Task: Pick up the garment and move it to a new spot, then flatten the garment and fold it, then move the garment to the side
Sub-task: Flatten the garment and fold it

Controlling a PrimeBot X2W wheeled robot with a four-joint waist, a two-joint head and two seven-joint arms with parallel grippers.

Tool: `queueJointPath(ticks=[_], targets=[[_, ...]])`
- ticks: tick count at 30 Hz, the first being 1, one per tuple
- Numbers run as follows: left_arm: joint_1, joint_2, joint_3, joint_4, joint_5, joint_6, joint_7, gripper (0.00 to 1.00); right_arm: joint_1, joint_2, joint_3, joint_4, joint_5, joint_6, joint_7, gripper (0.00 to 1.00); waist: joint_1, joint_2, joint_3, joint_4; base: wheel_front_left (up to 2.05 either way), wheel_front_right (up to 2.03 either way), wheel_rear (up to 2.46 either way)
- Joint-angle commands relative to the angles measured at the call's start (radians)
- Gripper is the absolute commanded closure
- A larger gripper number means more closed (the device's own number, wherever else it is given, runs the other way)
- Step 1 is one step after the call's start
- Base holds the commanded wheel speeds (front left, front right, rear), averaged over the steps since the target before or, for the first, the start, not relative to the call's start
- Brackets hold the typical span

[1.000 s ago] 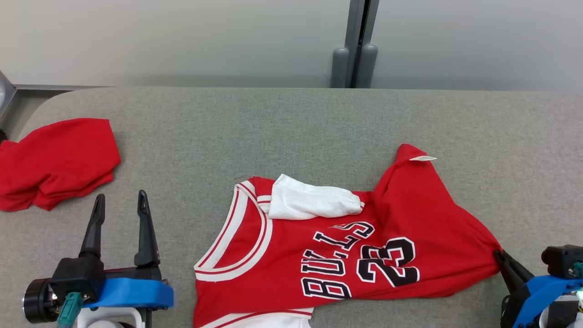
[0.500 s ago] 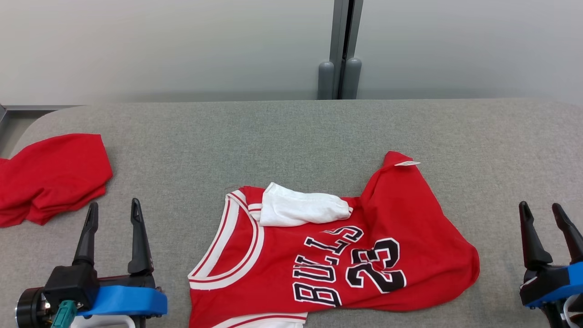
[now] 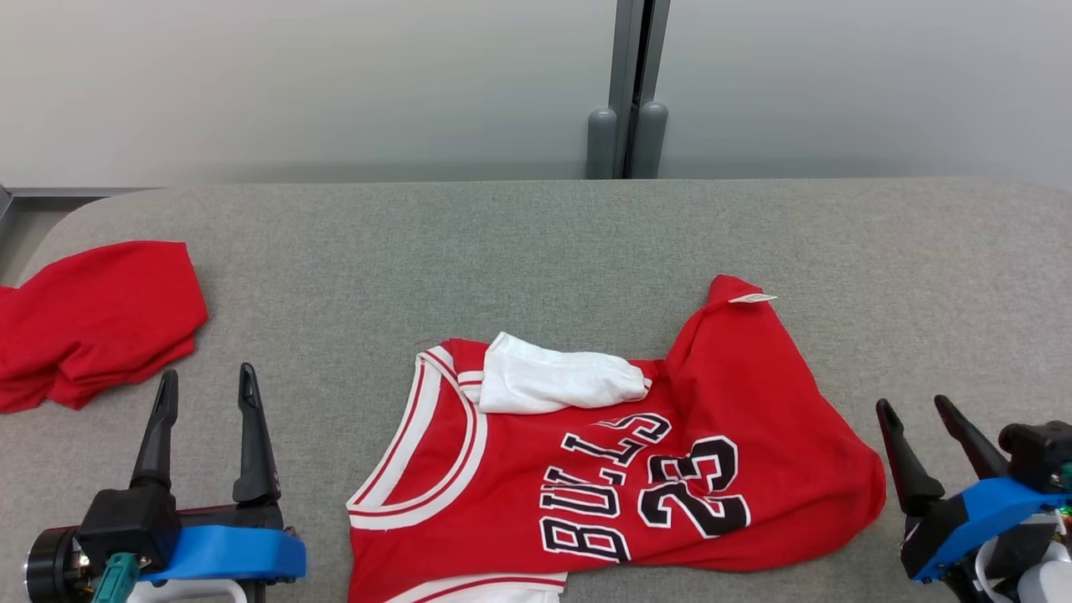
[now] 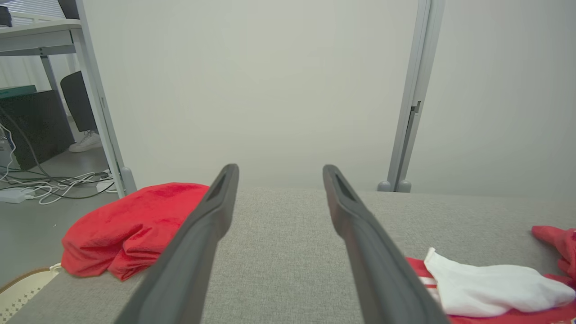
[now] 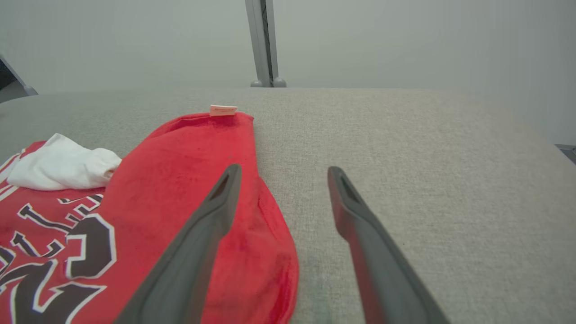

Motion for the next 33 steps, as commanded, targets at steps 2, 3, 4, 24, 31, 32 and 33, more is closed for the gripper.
queueJointPath(ticks=[2,3,4,24,31,32,33], targets=[[-0.013,0.001,-0.003,-0.003,0.008,0.003,-0.005,0.00,-0.032,-0.018,0.024,0.047,-0.016,0.000,0.027,0.00,0.0001,0.0000,0.008,0.006,0.00,0.00,0.00],[-0.016,-0.001,-0.004,-0.002,0.008,0.003,-0.005,0.00,-0.041,-0.022,0.036,0.071,-0.022,0.000,0.032,0.00,0.0001,0.0000,0.011,0.008,0.00,0.00,0.00],[-0.020,-0.003,-0.007,-0.002,0.008,0.002,-0.005,0.00,-0.048,-0.026,0.048,0.099,-0.028,0.000,0.037,0.00,0.0001,0.0000,0.014,0.012,0.00,0.00,0.00],[-0.034,-0.011,0.001,0.007,0.014,-0.003,-0.005,0.00,-0.163,-0.034,0.279,0.148,0.126,0.000,-0.067,1.00,0.0001,0.0000,0.028,0.030,0.00,0.00,0.00],[-0.036,-0.014,-0.001,0.001,0.019,-0.006,-0.005,0.00,-0.323,-0.013,0.379,0.027,0.124,0.000,-0.035,1.00,0.0001,0.0000,0.041,0.045,0.00,0.00,0.00],[-0.039,-0.017,-0.002,0.000,0.020,-0.006,-0.005,0.00,-0.355,0.004,0.393,0.031,0.131,0.000,-0.029,1.00,0.0001,0.0000,0.044,0.049,0.00,0.00,0.00],[-0.042,-0.018,-0.004,0.000,0.021,-0.006,-0.005,0.00,-0.382,0.020,0.408,0.045,0.137,0.000,-0.021,1.00,0.0001,0.0000,0.048,0.052,0.00,0.00,0.00]])
